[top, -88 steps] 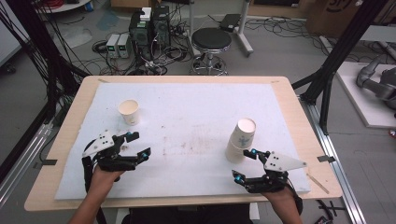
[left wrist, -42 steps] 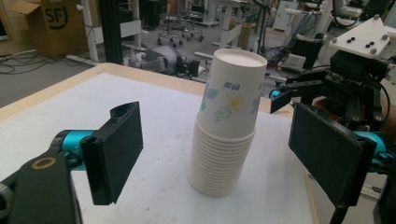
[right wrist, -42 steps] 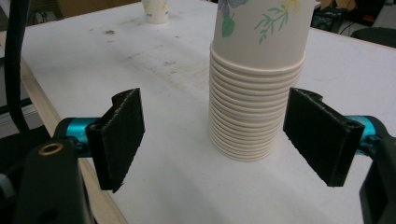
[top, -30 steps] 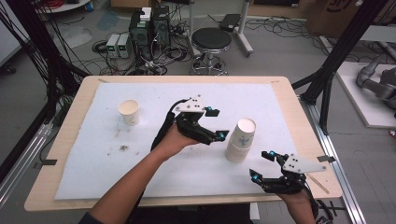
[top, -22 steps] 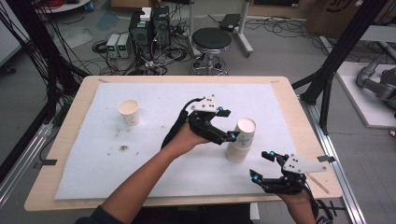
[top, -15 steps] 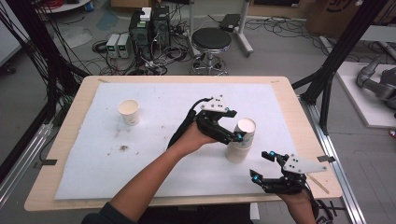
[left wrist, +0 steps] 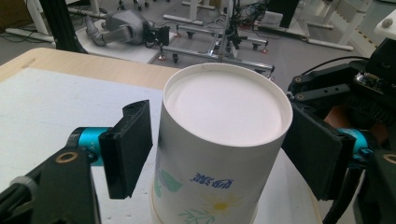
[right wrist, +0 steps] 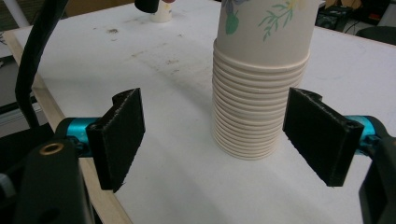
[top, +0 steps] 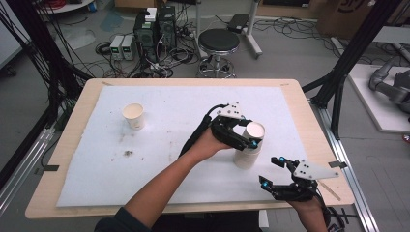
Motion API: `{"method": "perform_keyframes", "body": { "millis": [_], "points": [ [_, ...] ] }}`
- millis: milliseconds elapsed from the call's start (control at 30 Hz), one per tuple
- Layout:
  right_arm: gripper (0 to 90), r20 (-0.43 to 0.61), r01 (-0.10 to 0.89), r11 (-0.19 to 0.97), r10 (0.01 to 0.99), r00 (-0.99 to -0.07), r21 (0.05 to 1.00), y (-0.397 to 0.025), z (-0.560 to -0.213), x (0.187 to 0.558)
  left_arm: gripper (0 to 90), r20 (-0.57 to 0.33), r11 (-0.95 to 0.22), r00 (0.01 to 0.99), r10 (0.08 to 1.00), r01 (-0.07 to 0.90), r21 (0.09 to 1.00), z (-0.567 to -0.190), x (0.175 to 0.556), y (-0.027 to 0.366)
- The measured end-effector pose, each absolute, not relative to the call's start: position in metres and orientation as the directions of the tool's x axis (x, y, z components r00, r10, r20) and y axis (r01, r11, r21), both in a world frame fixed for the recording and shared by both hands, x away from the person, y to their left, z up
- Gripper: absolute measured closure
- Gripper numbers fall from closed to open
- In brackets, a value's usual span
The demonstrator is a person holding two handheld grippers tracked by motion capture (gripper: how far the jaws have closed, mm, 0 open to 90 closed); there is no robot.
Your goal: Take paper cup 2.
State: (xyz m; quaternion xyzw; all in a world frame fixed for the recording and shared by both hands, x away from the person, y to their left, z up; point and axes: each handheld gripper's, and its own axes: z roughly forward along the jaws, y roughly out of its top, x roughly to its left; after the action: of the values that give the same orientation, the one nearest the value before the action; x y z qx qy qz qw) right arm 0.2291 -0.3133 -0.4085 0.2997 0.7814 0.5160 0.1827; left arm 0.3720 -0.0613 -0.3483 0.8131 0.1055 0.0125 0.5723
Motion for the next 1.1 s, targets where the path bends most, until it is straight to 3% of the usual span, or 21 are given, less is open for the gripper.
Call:
{"method": "perform_keyframes", "body": {
  "millis": [100, 1100],
  "points": [
    [21.3, 0.024, 0.28, 0.289, 0.656, -0.754, 0.916, -0.3132, -0.4084, 0.2289, 31.4, -0.096, -0.314, 0.979, 0.179, 0.149, 0.938, -0.3489, 0.3732, -0.0617],
    [21.3, 0.025, 0.28, 0.288, 0.654, -0.756, 0.916, -0.3129, -0.4089, 0.2295, 33.6, -0.087, -0.302, 0.981, 0.175, 0.138, 0.943, -0.3445, 0.3736, -0.0604]
  ]
}}
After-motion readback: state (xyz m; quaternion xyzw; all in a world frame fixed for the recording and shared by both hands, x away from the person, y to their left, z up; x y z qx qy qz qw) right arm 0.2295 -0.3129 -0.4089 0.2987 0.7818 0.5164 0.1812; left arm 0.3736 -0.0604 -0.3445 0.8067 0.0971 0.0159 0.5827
